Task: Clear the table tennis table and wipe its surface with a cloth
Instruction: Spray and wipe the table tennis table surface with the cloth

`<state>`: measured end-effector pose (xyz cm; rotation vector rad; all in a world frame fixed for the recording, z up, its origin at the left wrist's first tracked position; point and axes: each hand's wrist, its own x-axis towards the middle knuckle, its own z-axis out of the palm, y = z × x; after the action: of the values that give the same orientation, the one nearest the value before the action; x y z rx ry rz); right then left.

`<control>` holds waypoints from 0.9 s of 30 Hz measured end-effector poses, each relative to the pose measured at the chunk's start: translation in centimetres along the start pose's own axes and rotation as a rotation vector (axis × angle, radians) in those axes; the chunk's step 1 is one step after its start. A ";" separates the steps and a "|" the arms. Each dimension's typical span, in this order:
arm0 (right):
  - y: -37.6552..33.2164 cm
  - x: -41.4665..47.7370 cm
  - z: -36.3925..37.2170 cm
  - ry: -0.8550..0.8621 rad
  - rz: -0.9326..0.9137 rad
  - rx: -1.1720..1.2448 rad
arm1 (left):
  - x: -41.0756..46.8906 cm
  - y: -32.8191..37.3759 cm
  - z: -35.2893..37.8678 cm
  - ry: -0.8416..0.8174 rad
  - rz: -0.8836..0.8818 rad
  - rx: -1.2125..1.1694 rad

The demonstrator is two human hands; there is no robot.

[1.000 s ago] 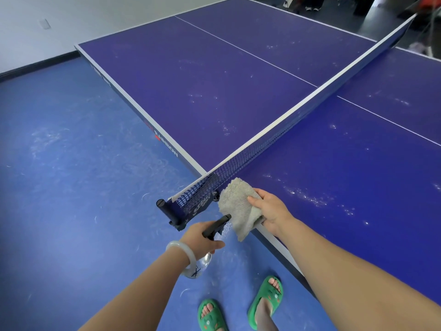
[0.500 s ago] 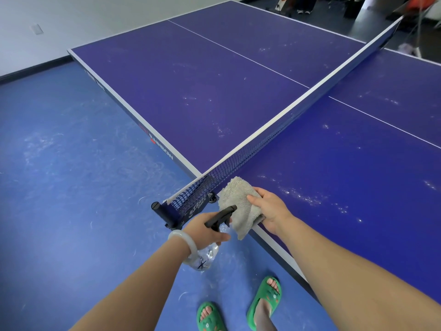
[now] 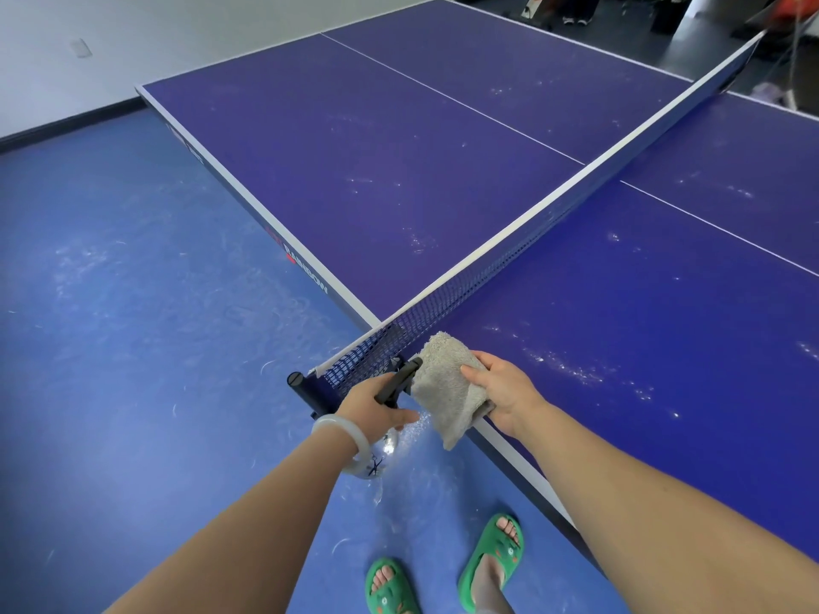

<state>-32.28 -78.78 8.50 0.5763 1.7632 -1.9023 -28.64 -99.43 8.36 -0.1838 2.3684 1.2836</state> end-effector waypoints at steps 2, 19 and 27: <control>0.0 0.1 0.2 -0.002 0.003 0.000 | 0.2 0.8 0.2 0.006 0.040 -0.038; -0.5 1.5 -3.5 0.138 0.023 0.180 | 2.2 1.3 1.2 0.064 0.028 -0.160; -3.5 3.0 -4.7 0.159 -0.374 -0.393 | 3.8 2.2 1.9 0.135 -0.020 -0.251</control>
<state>-36.88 -74.07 9.10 0.2716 2.4083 -1.6930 -32.18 -96.30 7.49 -0.3797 2.3006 1.6026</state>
